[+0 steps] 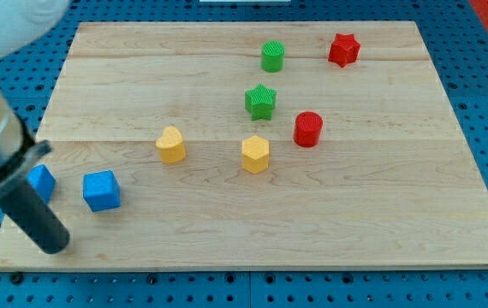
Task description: Push the blue cube to the left side of the yellow hexagon
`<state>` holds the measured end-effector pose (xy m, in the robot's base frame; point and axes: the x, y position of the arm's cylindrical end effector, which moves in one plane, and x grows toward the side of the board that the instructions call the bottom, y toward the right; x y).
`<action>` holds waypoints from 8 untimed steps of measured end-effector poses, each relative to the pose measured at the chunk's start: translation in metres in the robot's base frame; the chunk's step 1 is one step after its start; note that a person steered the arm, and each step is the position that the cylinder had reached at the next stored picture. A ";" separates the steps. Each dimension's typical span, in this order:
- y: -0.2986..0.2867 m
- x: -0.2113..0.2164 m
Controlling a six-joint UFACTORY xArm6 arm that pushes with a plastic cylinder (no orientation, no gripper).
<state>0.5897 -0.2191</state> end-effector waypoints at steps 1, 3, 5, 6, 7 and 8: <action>0.015 -0.033; 0.038 -0.034; -0.022 -0.042; 0.035 -0.060; 0.080 -0.061; 0.116 -0.064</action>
<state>0.5256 -0.1028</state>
